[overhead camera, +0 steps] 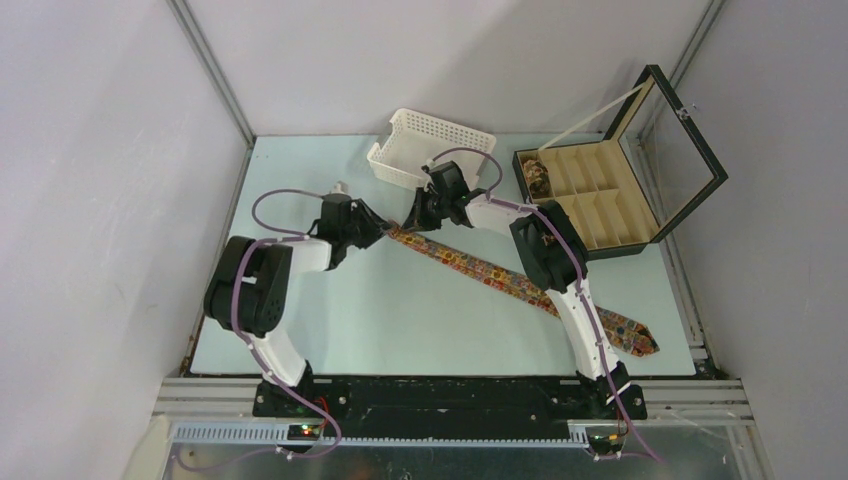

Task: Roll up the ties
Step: Roll the tie at the center of the board.

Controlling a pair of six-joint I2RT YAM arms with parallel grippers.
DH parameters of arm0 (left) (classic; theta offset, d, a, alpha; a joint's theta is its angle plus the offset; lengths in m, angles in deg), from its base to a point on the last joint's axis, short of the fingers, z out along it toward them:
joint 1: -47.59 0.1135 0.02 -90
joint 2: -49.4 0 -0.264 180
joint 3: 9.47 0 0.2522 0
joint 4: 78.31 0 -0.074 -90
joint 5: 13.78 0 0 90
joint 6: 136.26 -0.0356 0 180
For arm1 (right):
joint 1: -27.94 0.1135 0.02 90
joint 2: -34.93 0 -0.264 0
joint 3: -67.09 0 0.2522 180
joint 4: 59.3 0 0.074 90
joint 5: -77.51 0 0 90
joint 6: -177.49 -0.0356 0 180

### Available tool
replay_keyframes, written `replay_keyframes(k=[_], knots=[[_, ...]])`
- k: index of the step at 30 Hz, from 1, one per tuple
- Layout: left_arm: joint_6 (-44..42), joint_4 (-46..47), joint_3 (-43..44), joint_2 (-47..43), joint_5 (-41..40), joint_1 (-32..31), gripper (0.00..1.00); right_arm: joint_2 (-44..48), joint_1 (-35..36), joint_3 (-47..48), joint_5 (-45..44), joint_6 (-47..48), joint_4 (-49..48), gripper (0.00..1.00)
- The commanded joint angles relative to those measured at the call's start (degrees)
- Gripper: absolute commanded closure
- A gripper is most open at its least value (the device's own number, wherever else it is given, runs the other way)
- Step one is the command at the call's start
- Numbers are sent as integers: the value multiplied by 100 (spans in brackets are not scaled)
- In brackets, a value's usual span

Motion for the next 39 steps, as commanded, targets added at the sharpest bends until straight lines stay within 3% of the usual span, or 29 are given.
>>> replay_keyframes(k=[1, 18, 23, 27, 33, 39], knots=[[43, 215, 72, 61, 59, 25, 61, -17, 31, 84, -39, -9, 410, 100], [-26, 235, 220, 206, 67, 25, 85, -17, 25, 78, -30, 1, 408, 100], [-58, 277, 191, 213, 72, 22, 99, -17, 28, 88, -24, 7, 410, 100], [-123, 338, 156, 201, 36, 21, 100, 86, 19, -56, -107, 66, 334, 100], [-215, 497, 117, 229, -35, 16, 100, 983, -84, -888, -294, 235, -415, 69], [-439, 536, 159, 240, -232, -65, 100, 2062, -236, -1587, -334, 343, -925, 62]])
